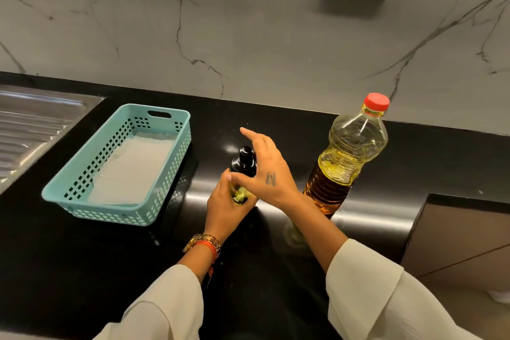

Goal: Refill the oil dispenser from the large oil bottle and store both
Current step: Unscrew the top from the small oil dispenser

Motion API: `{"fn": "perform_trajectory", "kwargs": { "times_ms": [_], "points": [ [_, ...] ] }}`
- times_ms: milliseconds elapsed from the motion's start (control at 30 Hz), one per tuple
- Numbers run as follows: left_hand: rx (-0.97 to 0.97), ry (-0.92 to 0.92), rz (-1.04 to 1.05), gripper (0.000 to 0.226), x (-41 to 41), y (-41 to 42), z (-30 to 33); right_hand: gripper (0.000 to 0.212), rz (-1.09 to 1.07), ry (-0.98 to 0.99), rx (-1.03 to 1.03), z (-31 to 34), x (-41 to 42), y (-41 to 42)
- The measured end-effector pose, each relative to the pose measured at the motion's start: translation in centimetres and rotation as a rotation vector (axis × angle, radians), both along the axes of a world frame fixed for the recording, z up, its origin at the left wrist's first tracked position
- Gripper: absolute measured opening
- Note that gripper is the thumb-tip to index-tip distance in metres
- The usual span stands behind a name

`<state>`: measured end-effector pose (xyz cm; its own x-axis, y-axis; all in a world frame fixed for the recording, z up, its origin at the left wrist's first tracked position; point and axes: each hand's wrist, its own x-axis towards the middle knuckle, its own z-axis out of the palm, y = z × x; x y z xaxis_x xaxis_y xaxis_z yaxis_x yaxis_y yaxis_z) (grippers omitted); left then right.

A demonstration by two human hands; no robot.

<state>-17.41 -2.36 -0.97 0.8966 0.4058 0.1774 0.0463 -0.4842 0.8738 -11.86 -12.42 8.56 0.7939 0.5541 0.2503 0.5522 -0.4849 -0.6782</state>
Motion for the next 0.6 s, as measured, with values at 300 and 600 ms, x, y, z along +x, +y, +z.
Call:
{"fn": "perform_trajectory", "kwargs": {
  "times_ms": [300, 600],
  "points": [
    [-0.077, -0.019, -0.001, 0.064, -0.3, -0.1, 0.3, 0.075, 0.102, 0.172, 0.100, -0.3, 0.3, -0.6],
    [-0.057, -0.006, 0.003, 0.061, -0.2, -0.1, 0.7, 0.079, -0.047, -0.030, 0.017, -1.0, 0.0, -0.3]
  ]
}}
